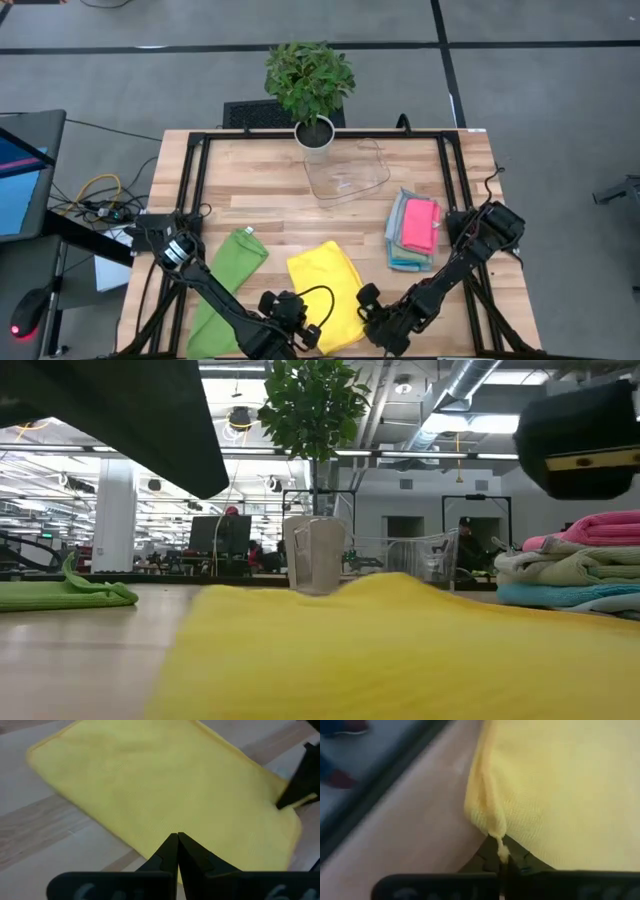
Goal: Fold microfiber towels
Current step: Fold the yellow microfiber cloth
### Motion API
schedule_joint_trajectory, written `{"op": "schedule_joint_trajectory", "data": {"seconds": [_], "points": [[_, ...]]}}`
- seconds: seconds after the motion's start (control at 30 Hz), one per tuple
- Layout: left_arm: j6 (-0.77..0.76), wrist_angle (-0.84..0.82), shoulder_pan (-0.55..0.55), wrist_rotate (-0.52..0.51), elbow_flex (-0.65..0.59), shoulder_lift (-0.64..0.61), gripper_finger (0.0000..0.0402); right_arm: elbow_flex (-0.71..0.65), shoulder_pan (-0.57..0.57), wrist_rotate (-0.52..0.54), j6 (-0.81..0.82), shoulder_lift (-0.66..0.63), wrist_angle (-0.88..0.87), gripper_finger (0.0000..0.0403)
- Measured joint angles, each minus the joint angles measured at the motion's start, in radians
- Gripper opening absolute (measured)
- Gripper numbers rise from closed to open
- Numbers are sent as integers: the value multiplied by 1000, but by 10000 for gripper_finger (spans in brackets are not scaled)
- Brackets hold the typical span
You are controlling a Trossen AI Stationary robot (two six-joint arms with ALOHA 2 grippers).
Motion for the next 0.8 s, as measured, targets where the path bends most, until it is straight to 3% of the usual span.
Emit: {"op": "schedule_joint_trajectory", "data": {"seconds": [0.07, 0.23, 0.43, 0.6, 0.8], "points": [[-1, 1, 0, -3, 0, 0, 0, 14, -3, -55, -17, 0, -9, 13], [-15, 4, -1, -14, 0, 0, 0, 51, -35, -184, -7, 0, -44, 28], [-23, 6, -2, -26, 0, 0, 0, 70, -87, -314, -2, -23, -73, 10], [-24, 15, -4, -26, 0, 0, 0, 50, -123, -339, 40, -89, -75, 26], [-28, 23, -7, -27, 0, 0, 0, -17, -175, -352, 103, -180, -79, 10]]}}
